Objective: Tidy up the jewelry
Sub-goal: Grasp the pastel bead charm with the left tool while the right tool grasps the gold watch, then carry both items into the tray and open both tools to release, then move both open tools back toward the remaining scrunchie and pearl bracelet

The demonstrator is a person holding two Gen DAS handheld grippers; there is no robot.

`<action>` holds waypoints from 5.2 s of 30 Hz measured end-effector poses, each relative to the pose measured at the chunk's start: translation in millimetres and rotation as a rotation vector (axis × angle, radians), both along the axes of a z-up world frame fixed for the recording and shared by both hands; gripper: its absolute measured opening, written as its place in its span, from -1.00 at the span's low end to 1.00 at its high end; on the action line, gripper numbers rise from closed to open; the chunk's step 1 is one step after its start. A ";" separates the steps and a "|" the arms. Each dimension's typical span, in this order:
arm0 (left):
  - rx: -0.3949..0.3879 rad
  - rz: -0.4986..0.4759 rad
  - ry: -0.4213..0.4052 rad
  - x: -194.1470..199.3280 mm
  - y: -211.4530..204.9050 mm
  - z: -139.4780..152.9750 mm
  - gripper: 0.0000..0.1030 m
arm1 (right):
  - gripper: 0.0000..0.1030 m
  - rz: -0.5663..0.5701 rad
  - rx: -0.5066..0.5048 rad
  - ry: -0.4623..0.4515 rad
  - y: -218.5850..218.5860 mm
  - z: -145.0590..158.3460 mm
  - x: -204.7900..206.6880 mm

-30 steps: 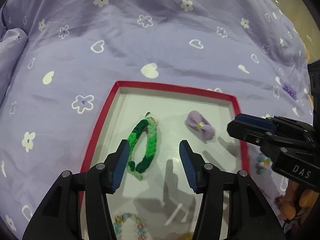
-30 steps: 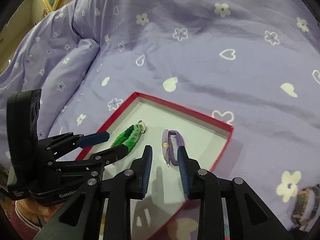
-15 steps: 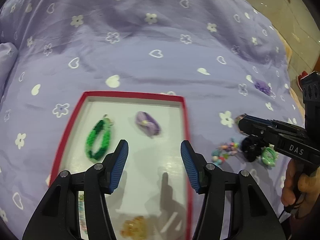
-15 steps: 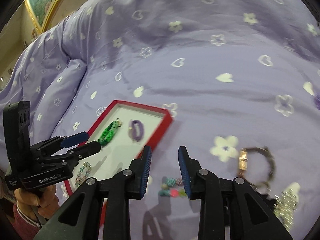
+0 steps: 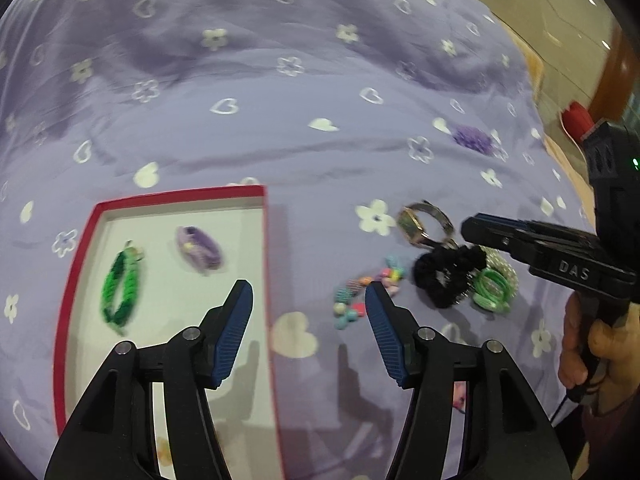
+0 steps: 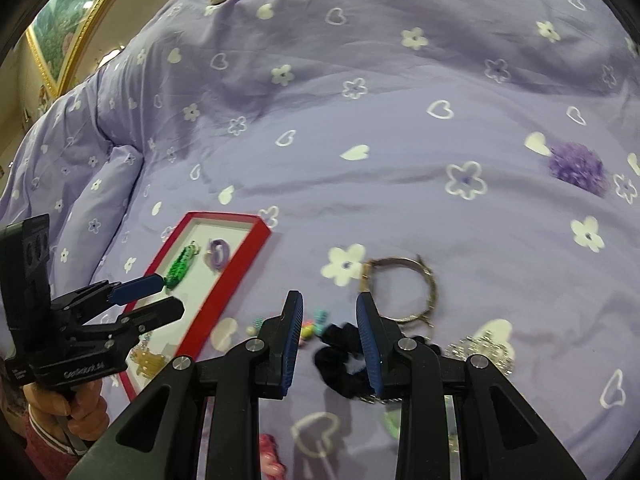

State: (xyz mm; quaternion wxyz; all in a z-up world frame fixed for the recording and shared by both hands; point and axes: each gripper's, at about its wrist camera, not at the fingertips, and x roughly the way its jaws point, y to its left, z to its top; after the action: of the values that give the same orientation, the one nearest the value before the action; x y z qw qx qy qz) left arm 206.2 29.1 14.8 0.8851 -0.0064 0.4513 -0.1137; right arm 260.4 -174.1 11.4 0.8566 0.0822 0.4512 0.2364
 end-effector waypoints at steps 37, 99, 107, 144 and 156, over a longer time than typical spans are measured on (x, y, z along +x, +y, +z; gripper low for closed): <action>0.050 -0.264 0.122 38.2 -54.3 -53.6 -0.66 | -0.85 0.039 -0.075 0.033 10.0 -42.9 37.5; -0.117 0.272 0.039 -1.2 168.8 -44.1 -0.74 | -0.85 0.398 -0.121 -0.014 227.1 -35.7 -1.7; -0.096 0.277 0.092 4.6 170.1 -63.4 -0.74 | -0.85 0.408 -0.128 0.017 228.6 -52.0 2.1; -0.091 0.340 0.062 -21.8 171.2 -37.2 0.11 | -0.34 0.346 0.014 -0.006 184.2 -8.6 -15.1; -0.138 0.285 0.017 -51.9 123.8 -9.3 0.23 | -0.10 0.227 0.068 -0.019 102.7 10.7 -42.5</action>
State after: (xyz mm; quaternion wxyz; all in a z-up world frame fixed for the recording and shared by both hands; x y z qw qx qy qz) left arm 154.3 153.0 5.6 0.8859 -0.1321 0.4443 -0.0177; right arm 218.0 -71.4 22.1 0.8253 0.0571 0.4412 0.3479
